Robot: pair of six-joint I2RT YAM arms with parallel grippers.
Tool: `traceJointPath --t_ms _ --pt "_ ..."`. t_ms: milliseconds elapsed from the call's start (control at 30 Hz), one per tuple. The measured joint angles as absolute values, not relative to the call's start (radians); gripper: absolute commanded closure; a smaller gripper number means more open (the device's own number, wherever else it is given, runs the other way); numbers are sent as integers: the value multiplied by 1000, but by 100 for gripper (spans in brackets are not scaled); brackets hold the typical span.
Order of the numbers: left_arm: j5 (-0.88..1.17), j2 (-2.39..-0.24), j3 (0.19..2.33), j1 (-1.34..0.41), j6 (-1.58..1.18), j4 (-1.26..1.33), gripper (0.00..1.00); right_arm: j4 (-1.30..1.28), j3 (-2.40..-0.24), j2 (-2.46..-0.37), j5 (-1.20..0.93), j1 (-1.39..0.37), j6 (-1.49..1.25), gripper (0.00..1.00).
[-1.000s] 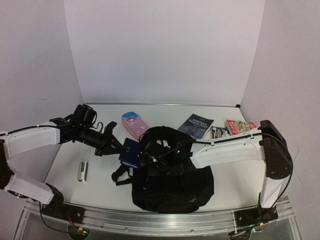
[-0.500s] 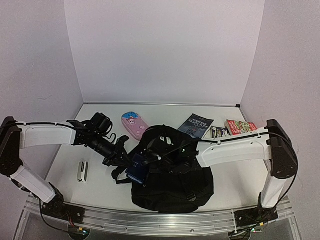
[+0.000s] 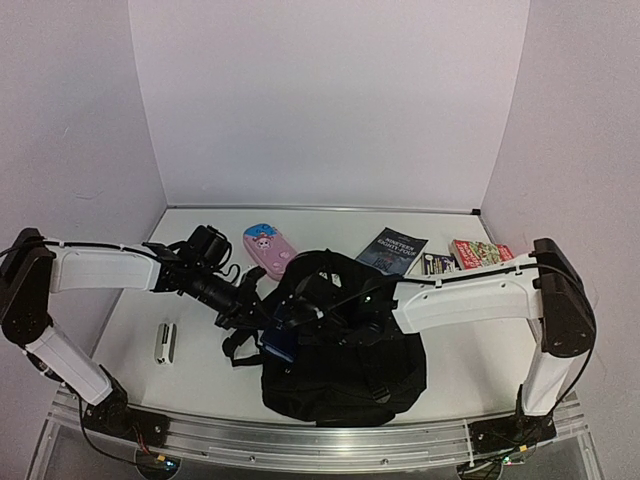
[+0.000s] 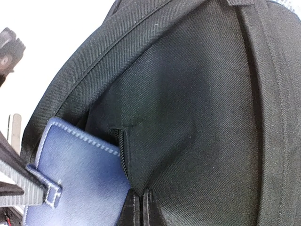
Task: Pack the student bag
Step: Place the personal item in the student bag.
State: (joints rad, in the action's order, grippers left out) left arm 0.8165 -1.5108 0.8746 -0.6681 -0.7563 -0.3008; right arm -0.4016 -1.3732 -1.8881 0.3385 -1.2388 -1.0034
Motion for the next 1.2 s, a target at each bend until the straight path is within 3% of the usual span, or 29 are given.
traceJointPath --t_ms 733,800,867,967,1200 --pt "678 -1675 912 -829 -842 -91 100 -412 -1474 -1932 337 -1229 -1000 100" --pt "663 -1675 912 -832 -843 -87 96 -412 -1475 -1932 345 -1229 -1001 100" --pt "647 -1673 913 -833 -841 -89 86 -411 -1475 -1932 351 -1229 -1003 100" --pt "613 -1656 914 -837 -829 -113 72 -406 -1474 -1932 363 -1229 -1008 89" --pt "516 -1553 916 -838 -794 -264 50 -341 -1463 -1909 421 -1228 -999 45"
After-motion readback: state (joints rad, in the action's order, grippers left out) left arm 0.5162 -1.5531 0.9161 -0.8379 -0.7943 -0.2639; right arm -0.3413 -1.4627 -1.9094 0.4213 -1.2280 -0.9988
